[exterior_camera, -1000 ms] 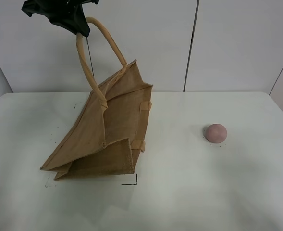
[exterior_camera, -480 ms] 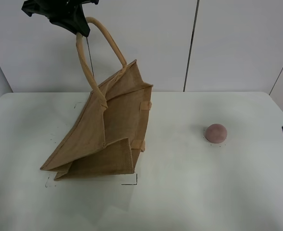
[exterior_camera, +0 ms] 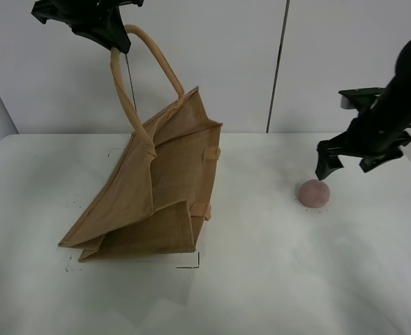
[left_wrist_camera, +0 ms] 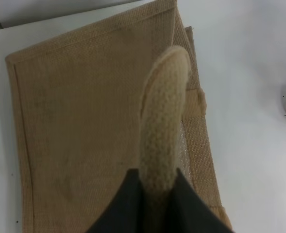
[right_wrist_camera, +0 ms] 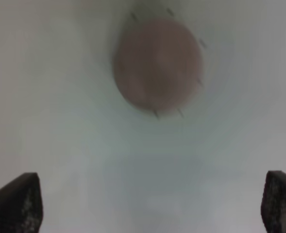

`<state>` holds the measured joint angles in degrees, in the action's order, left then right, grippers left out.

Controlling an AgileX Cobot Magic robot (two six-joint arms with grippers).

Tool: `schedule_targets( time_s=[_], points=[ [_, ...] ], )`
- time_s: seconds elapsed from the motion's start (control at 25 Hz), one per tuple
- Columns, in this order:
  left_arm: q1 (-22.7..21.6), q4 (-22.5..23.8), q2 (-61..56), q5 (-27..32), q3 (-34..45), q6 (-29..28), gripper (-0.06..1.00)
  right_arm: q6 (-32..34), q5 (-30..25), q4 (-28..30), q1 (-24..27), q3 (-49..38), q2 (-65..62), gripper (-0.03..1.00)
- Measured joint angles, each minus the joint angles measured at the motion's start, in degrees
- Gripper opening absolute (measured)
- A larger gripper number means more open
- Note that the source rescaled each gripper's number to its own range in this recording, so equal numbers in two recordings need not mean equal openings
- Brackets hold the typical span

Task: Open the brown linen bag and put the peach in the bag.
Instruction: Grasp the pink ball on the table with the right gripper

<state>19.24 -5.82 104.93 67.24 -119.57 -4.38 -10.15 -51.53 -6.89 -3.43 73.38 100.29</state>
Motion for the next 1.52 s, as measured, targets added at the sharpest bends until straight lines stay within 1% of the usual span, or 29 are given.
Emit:
schedule_targets(
  time_s=[0.12,0.32,0.6,0.96,1.0,1.04,1.12,1.28,1.32,1.36,1.52],
  points=[
    [0.00,0.00,0.00,0.00,0.00,0.00,0.00,2.56,1.91,-0.07,-1.96,4.72,6.65,1.00],
    [0.00,0.00,0.00,0.00,0.00,0.00,0.00,5.80,3.23,1.61,-2.05,9.02,13.97,1.00],
    [0.00,0.00,0.00,0.00,0.00,0.87,0.00,7.08,7.95,2.62,-2.05,9.73,18.59,1.00],
    [0.00,0.00,0.00,0.00,0.00,0.92,0.00,7.67,7.60,2.81,-2.05,9.73,22.92,1.00],
    [0.00,0.00,0.00,0.00,0.00,0.92,0.00,7.67,7.60,3.15,-2.05,9.73,22.92,0.91],
    [0.00,0.00,0.00,0.00,0.00,0.92,0.00,7.83,7.60,3.55,-2.05,9.73,22.92,0.84],
    [0.00,0.00,0.00,0.00,0.00,0.92,0.00,8.41,7.47,4.62,-2.05,9.73,22.92,0.65],
    [0.00,0.00,0.00,0.00,0.00,0.92,0.00,8.56,6.90,6.38,-2.05,9.73,22.73,0.07],
    [0.00,0.00,0.00,0.00,0.00,0.92,0.00,8.56,6.75,6.53,-2.05,9.73,22.59,0.02],
    [0.00,0.00,0.00,0.00,0.00,0.92,0.00,8.56,6.63,6.89,-2.05,9.73,22.52,0.00],
    [0.00,0.00,0.00,0.00,0.00,0.92,0.00,7.08,5.37,5.91,-2.05,10.27,20.99,0.00]
  ],
)
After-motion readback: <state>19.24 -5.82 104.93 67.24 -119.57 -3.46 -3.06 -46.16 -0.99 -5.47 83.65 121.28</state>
